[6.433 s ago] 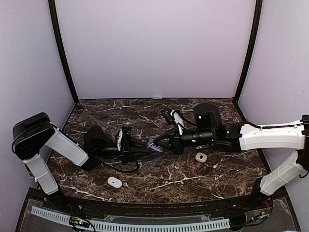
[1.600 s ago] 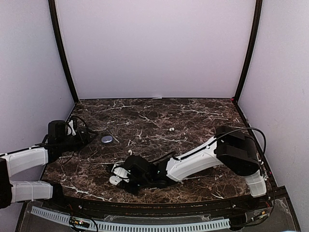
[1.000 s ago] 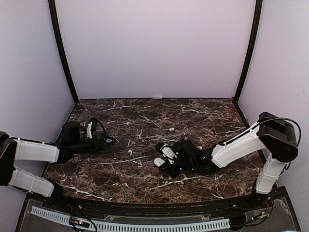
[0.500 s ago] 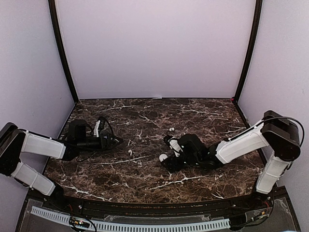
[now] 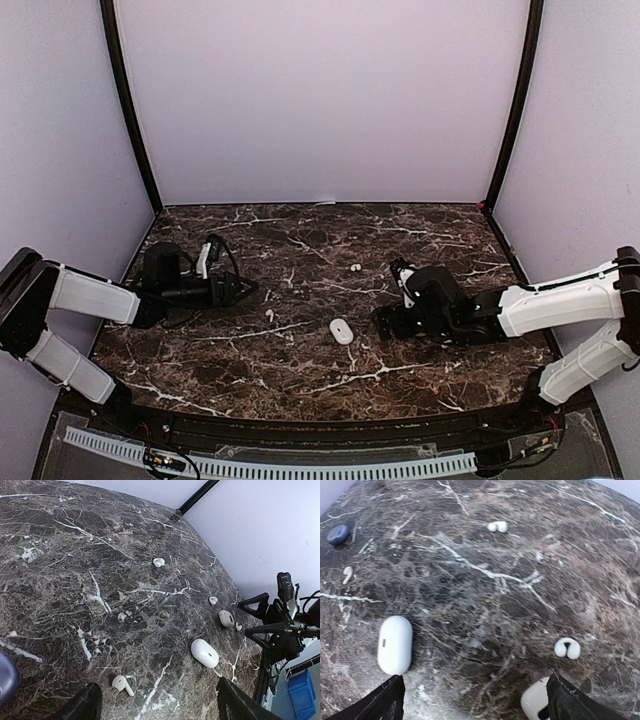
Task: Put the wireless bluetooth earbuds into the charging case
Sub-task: Move the charging case to the center of the board, then pick up the charging case from the center of the board.
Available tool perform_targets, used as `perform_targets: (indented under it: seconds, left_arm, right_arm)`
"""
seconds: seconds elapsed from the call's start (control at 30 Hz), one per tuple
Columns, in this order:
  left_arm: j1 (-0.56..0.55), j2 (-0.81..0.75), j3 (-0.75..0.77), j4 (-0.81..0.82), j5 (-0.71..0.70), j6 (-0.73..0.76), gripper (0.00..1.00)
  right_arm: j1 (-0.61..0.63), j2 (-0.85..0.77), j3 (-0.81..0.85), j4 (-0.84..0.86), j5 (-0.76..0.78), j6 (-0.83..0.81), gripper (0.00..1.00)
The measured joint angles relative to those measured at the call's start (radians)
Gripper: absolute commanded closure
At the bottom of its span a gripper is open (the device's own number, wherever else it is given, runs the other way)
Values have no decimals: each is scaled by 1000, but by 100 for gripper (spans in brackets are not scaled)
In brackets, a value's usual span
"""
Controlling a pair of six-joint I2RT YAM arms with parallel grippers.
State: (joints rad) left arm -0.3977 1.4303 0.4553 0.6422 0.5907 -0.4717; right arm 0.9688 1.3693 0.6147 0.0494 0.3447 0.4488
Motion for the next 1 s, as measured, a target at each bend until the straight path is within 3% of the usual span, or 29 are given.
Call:
perform_targets:
  seconds: [0.43, 1.0]
  left_arm:
    - [0, -88, -45, 34, 6, 45, 19]
    - [0, -85, -76, 103, 15, 51, 19]
  right_arm:
    - [-108, -69, 8, -329, 38, 249, 12]
    - [-130, -49, 46, -440, 28, 424, 25]
